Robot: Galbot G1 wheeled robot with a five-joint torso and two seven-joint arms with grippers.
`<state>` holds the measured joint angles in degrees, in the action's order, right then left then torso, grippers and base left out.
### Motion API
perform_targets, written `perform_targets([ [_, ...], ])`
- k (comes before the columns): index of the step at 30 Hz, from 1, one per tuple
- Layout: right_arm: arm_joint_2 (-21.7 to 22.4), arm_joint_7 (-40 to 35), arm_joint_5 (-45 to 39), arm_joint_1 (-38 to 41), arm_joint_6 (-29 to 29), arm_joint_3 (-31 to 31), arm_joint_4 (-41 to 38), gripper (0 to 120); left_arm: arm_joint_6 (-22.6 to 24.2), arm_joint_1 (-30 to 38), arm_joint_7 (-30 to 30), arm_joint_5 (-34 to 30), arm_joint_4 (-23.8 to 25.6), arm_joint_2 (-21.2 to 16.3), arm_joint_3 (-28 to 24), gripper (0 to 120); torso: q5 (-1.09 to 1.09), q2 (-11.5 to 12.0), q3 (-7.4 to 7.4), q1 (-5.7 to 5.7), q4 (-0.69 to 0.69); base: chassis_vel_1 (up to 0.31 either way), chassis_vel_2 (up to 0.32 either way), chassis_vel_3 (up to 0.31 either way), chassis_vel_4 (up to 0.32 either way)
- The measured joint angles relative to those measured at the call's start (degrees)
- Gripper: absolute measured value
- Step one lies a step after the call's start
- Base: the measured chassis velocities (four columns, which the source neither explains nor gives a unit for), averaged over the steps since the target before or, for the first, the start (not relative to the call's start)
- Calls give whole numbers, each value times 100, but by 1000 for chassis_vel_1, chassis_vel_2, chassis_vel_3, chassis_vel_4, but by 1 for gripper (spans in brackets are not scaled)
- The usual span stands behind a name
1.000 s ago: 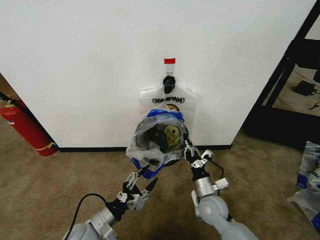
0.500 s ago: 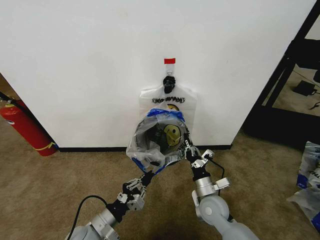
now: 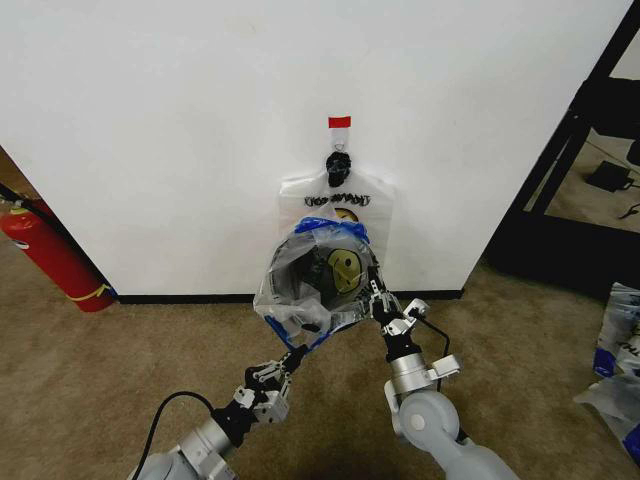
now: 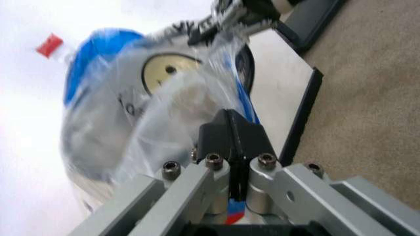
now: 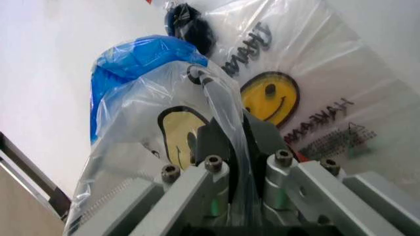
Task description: Pick up the garbage bag from the wall and place it over the trash bin.
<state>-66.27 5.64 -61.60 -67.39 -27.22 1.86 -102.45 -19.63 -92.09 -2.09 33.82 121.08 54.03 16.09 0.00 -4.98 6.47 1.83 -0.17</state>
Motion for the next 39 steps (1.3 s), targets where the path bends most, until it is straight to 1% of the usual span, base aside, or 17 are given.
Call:
perform_targets([
  [2,0,9,24,13,0,-4,19,1,5,0,0,62,28,-15,17,5,0,0,0,0,0,0,0,0,0],
  [6,-34,122,278,60,-67,-41,163,1,90,79,53,297,4,-48,-2,23,0,0,0,0,-1,0,0,0,0],
  [8,-41,144,318,60,-82,-55,175,1,127,93,71,337,-26,-34,-29,25,0,0,0,0,-1,0,0,0,0],
  [9,-49,165,351,60,-92,-76,180,1,159,112,92,375,-63,-17,-56,32,-1,0,0,0,-1,0,0,0,0],
  [12,-61,190,385,67,-101,-112,190,1,213,180,128,454,-178,25,-125,41,-1,0,0,0,0,0,0,0,0],
  [15,-62,210,399,119,-114,-120,251,1,312,220,151,479,-246,23,-189,56,-1,0,0,0,0,0,0,0,0],
  [17,-63,210,399,132,-116,-123,262,1,335,235,151,485,-266,22,-198,56,-1,0,0,0,0,0,0,0,0],
  [20,-67,217,398,156,-121,-149,282,1,381,312,153,527,-350,25,-211,73,-1,0,0,0,-1,0,0,0,0],
  [22,-68,219,396,160,-122,-153,283,1,387,321,154,532,-361,27,-213,80,0,0,0,0,0,0,0,0,0],
  [23,-68,219,396,160,-122,-153,283,1,387,321,154,532,-361,27,-213,80,0,0,0,0,0,0,0,0,0],
  [24,-69,219,395,160,-123,-154,283,1,387,322,155,533,-363,27,-214,86,-1,0,0,0,0,0,0,0,0],
  [27,-70,220,393,161,-125,-155,283,1,387,323,155,532,-364,28,-214,97,-1,0,0,0,-1,0,0,0,0],
  [29,-71,221,392,161,-126,-156,283,1,388,324,155,532,-364,29,-214,100,-1,0,0,0,0,0,0,0,0],
  [35,-85,220,387,181,-128,-193,285,1,404,346,154,556,-403,41,-219,100,-1,0,0,0,-1,0,0,0,0],
  [36,-124,219,387,214,-128,-269,269,1,452,392,154,592,-473,64,-232,100,-1,0,0,0,-3,0,0,0,0],
  [37,-159,217,387,236,-127,-333,242,1,484,437,153,630,-530,83,-238,98,-1,0,0,0,0,0,0,0,0],
  [39,-174,213,386,244,-126,-357,232,1,494,462,152,655,-558,95,-244,95,0,0,0,0,0,0,0,0,0],
])
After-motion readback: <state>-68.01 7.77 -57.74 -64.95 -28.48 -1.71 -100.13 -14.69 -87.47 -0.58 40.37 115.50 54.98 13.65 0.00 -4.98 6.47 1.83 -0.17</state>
